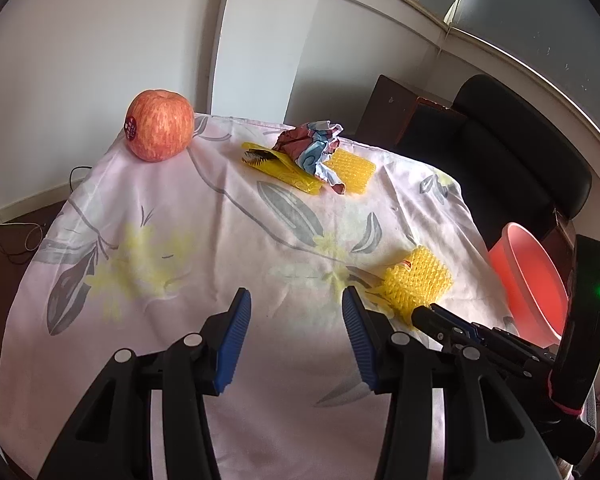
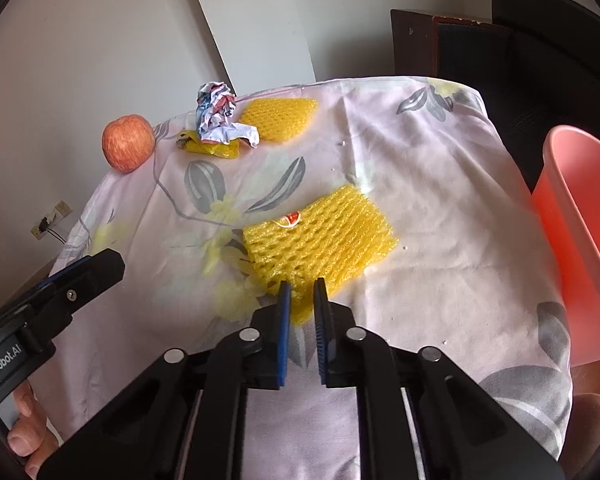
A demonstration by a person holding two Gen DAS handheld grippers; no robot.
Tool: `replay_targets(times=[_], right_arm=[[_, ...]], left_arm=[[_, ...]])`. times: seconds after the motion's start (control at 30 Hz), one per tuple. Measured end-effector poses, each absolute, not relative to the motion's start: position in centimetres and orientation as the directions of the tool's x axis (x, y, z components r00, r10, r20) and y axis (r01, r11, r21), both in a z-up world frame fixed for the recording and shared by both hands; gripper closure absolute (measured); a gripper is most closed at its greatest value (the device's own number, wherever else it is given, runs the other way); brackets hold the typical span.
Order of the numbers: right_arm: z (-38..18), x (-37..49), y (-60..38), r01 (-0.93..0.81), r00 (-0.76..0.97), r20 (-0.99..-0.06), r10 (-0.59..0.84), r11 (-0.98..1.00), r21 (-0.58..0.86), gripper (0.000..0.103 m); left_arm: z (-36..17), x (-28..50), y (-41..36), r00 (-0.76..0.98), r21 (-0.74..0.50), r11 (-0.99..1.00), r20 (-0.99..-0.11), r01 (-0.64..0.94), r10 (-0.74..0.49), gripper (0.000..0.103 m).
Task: Collect trash
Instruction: 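Grasp the crumpled foil wrapper with the left tool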
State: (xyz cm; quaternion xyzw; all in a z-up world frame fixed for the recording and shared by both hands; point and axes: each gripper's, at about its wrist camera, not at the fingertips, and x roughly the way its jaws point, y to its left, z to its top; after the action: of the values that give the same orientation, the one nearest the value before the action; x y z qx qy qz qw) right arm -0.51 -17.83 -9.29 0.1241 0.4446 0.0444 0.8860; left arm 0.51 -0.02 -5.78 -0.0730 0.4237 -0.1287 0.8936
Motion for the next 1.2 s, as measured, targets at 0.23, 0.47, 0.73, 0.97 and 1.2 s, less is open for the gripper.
replay_targets(times=[0.23, 0.47, 0.73, 0.97, 1.2], right_arm=[[-8.3, -1.0, -18.5, 0.022, 0.630, -0.740, 0.238, 0.946, 0.323, 0.097], [-7.6, -0.8, -19.5, 0.034, 0.645, -0.716, 0.269, 0.925, 0.378, 0.097], [-8.0, -0.7, -20.0, 0.024, 0.637, -0.707, 0.307, 0.909, 0.416, 0.097], [-8.4, -0.6, -20.2, 0.027, 0.621, -0.710, 0.331, 0.897, 0.441, 0.097], [-8.2, -0.9, -20.1, 0.021, 0.628, -0.706, 0.327, 0.900, 0.436, 0.097]], left_arm=[[-5.0, 3.0, -1.0, 0.592, -0.248, 0.950, -0.743, 0.190, -0.312, 0.056], [-3.3, 7.8, -2.5, 0.630, -0.220, 0.953, -0.715, 0.208, -0.302, 0.063], [-4.6, 13.1, -4.5, 0.664, -0.176, 0.968, -0.705, 0.177, -0.250, 0.063], [-6.4, 14.0, -5.7, 0.665, -0.120, 0.974, -0.714, 0.193, -0.220, 0.085], [-6.2, 12.6, -4.2, 0.661, -0.153, 0.973, -0.714, 0.174, -0.231, 0.098]])
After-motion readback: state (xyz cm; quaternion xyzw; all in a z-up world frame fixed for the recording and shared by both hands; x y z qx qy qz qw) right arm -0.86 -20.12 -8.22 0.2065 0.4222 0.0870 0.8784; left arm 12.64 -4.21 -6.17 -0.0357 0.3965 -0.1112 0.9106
